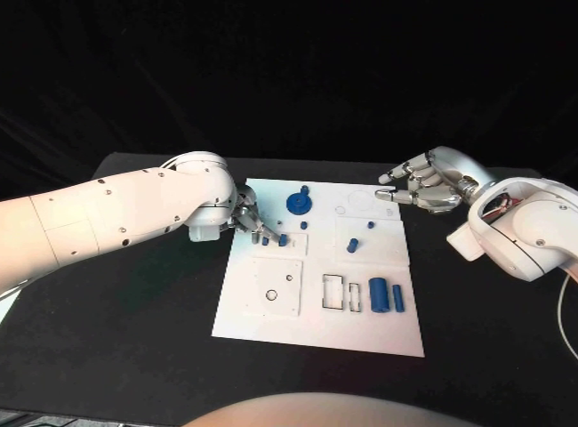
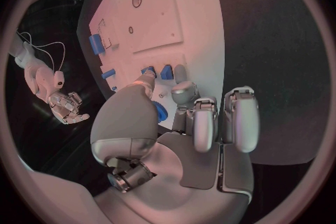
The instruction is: Assemble the parts on the task board
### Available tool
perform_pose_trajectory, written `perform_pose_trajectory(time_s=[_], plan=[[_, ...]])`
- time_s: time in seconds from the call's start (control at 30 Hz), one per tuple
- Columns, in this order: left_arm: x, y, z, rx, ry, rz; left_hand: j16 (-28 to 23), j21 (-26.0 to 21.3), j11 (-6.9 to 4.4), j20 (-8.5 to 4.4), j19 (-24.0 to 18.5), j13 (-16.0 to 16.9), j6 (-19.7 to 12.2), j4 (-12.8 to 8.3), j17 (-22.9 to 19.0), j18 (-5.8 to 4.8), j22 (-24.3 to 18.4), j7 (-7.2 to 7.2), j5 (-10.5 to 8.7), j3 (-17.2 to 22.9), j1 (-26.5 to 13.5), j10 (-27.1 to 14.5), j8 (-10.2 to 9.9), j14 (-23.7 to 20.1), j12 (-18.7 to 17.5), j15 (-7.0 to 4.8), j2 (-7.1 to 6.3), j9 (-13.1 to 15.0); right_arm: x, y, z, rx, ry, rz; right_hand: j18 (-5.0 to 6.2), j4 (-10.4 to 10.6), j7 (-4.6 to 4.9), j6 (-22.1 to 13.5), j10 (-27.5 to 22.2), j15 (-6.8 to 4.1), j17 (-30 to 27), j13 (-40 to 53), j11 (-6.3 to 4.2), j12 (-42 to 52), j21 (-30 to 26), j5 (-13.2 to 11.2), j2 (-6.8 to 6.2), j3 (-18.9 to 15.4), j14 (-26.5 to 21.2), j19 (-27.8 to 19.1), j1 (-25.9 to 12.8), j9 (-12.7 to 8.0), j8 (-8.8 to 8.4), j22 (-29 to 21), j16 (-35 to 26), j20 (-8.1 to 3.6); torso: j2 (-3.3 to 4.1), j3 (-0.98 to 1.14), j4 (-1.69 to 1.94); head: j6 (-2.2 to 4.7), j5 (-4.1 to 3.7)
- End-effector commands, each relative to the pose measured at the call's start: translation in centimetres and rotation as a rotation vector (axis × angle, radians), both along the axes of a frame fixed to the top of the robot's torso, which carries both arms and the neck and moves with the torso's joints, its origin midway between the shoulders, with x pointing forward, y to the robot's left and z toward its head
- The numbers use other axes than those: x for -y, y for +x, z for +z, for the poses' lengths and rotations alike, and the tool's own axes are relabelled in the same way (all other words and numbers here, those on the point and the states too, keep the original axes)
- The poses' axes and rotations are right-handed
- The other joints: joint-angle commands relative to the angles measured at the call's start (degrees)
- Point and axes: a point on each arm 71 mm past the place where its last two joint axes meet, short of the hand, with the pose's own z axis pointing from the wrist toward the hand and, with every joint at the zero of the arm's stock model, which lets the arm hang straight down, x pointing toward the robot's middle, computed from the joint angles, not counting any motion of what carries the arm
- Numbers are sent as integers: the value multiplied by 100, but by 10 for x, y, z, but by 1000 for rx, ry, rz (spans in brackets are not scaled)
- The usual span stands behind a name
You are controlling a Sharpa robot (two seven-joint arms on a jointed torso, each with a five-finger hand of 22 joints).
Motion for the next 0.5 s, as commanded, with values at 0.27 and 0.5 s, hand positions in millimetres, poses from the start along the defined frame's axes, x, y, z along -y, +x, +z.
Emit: perform_pose_trajectory(time_s=[0.27,0.5], plan=[[1,6,14,141,-270,117,17,-389,65,-21,89,-640,-142,220,1507,3,522,89,-9,-559,390,-349,-70,592,-556,8,241,-66,-2,0,-1,-6,-7,16,52,-11,7,35,-27,-38,606,-4,-12,6,-20,28,36,-37,396,-24,10,-6,-19,-4,-36,-4,9,8,-8,28,-18],[5,11,24,249,-498,119,-2684,-4247,561,357,-1873,-2098,-1062,222,-1432,752,-3024,593,13,-939,1006,-1822,-503,-691,-2110,423,368,-370,-1,0,-1,-6,-7,15,52,-11,7,35,-27,-38,606,-4,-12,6,-20,28,36,-37,396,-24,10,-6,-19,-4,-36,-4,8,9,-10,40,-41]])
